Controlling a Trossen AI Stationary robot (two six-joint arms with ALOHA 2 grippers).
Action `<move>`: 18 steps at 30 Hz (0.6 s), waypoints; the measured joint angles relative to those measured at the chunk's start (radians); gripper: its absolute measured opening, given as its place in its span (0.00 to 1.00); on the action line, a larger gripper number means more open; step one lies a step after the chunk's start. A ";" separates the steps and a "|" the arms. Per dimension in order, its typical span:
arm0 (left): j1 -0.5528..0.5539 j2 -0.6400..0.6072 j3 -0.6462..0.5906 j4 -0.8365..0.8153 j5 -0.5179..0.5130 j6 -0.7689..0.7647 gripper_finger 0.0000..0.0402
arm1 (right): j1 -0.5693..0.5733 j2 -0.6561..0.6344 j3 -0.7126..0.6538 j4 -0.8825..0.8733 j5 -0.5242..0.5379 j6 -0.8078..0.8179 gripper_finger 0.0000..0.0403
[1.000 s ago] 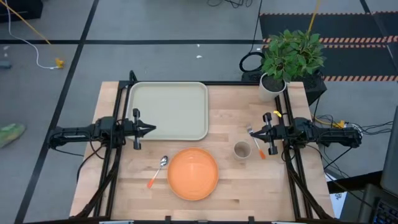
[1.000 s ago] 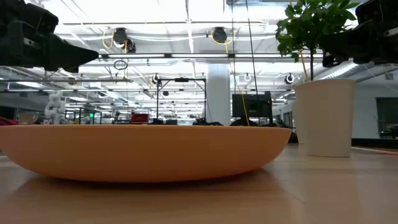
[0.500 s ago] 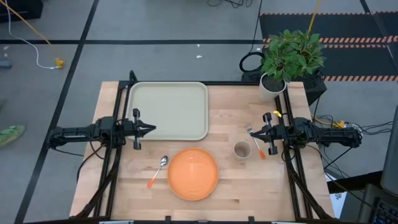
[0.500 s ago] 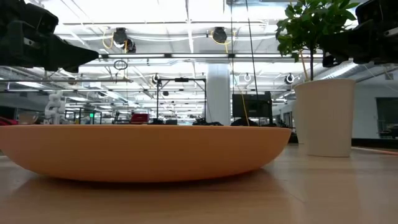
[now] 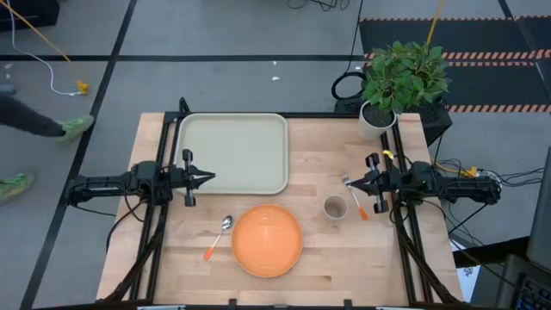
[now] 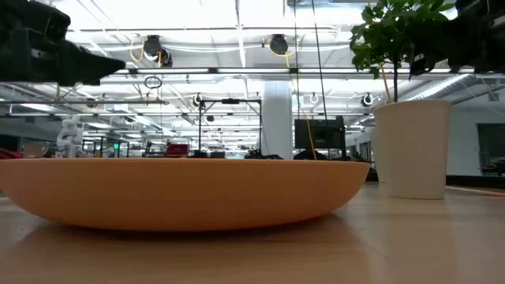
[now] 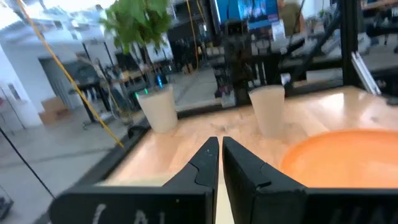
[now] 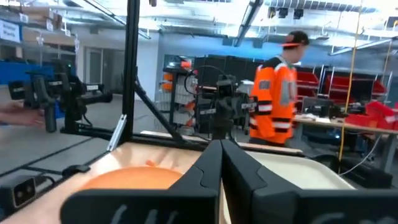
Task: Pick and place plate/cup/fork/spoon on tray
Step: Put the white cup on the top right of the white serving tray
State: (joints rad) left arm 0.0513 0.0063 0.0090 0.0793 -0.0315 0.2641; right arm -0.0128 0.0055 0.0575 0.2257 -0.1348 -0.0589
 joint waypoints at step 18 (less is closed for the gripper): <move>0.000 0.000 0.000 0.028 0.002 -0.063 0.06 | 0.002 0.267 0.423 -0.239 -0.035 0.169 0.00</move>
State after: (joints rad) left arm 0.0513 0.0067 0.0090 0.1070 -0.0298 0.2007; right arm -0.0113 0.2724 0.4807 -0.0129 -0.1699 0.1099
